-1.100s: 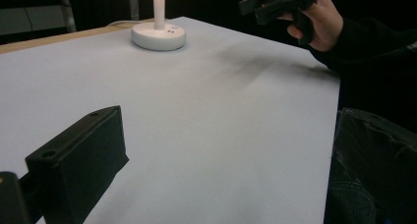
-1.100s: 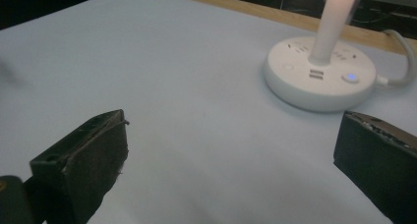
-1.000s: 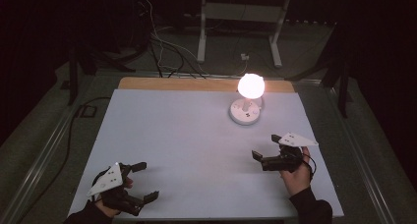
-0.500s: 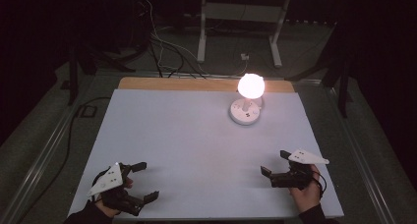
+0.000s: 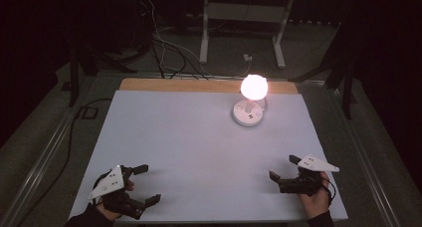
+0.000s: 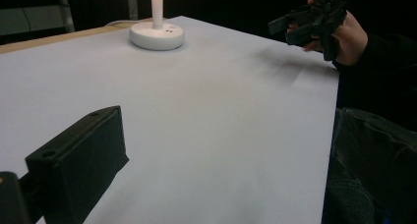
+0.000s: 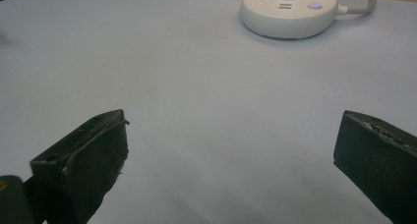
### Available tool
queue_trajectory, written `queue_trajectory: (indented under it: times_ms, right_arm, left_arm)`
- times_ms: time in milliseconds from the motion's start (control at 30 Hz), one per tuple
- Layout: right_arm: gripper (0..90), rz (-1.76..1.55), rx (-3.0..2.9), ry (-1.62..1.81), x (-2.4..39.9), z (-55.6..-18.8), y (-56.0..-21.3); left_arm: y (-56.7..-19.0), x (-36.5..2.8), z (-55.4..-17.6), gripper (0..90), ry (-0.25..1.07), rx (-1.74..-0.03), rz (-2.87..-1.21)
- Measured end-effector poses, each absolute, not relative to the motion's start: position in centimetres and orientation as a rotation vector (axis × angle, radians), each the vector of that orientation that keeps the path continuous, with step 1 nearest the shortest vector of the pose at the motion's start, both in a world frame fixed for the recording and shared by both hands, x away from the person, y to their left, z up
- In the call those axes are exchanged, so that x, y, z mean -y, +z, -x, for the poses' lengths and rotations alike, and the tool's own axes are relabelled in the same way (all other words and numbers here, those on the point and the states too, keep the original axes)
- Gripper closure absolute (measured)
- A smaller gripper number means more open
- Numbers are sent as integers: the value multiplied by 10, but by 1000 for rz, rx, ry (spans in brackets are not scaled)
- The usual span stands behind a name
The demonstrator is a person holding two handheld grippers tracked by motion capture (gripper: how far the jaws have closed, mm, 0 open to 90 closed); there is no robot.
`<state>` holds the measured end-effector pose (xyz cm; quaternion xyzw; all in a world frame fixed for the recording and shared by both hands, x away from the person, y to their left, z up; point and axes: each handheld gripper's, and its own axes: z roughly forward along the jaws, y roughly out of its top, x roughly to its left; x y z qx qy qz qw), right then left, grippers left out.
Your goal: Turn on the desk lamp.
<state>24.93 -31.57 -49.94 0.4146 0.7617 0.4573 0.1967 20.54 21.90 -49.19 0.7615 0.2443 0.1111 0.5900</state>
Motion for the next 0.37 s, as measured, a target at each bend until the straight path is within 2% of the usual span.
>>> queue_trajectory:
  times_ms: [367]
  right_arm:
    - [0, -1124, -2209, 1278, 306, -250, -503]
  left_arm:
    - [-492, -219, -205, 3, 260, -571, -1774]
